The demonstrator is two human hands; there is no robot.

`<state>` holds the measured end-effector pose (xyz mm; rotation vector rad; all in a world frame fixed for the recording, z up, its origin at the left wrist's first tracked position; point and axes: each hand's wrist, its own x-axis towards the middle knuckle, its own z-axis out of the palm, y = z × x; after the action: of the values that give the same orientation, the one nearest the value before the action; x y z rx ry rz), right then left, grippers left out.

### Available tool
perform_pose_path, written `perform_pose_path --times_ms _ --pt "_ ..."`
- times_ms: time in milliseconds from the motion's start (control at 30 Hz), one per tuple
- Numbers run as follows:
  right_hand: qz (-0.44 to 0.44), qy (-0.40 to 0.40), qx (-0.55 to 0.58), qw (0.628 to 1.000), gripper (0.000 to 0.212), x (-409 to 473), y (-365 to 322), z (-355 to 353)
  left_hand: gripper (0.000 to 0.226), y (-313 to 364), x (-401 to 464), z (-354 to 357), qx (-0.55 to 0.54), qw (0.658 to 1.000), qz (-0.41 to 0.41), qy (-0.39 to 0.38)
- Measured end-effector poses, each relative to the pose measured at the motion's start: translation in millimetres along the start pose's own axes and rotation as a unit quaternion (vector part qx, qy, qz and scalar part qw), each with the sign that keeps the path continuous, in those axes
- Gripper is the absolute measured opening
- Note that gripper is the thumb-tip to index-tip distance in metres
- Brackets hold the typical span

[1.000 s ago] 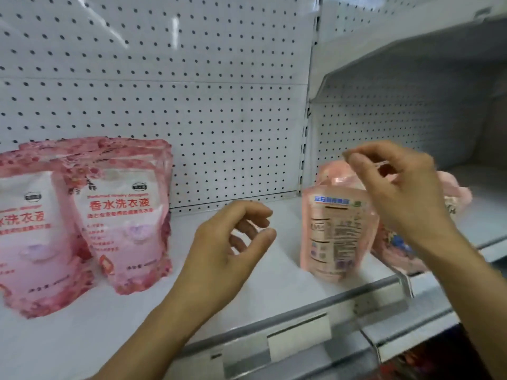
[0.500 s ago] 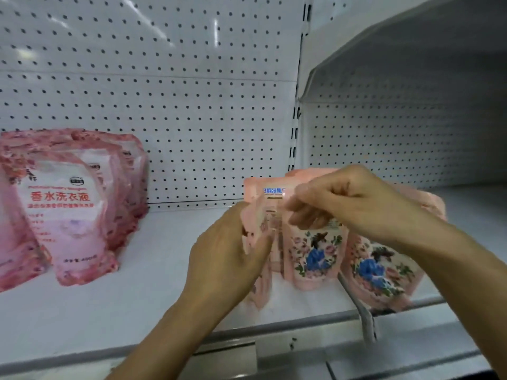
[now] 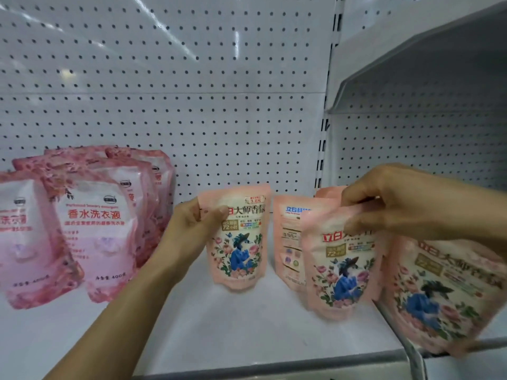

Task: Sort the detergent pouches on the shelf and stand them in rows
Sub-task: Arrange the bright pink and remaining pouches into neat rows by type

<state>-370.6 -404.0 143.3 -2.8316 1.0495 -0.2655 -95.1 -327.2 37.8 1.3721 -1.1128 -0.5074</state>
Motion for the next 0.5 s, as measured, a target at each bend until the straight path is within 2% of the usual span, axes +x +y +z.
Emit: perform_pose_path --times_ms 100,300,400,500 --pt "-0.029 0.022 0.051 0.998 0.009 16 -22 -21 0.016 1 29 -16 -0.001 0.999 0.004 0.053" --pt "-0.067 0.149 0.217 0.963 0.001 82 -44 -47 0.016 -6 76 -25 -0.023 0.992 0.003 0.126" --pt "-0.048 0.175 0.237 0.954 0.002 118 -39 -50 0.015 -23 100 -27 -0.046 0.991 -0.005 0.122" --pt "-0.032 0.161 0.212 0.963 0.005 149 -26 -45 0.008 -35 117 -23 -0.065 0.991 -0.038 0.115"
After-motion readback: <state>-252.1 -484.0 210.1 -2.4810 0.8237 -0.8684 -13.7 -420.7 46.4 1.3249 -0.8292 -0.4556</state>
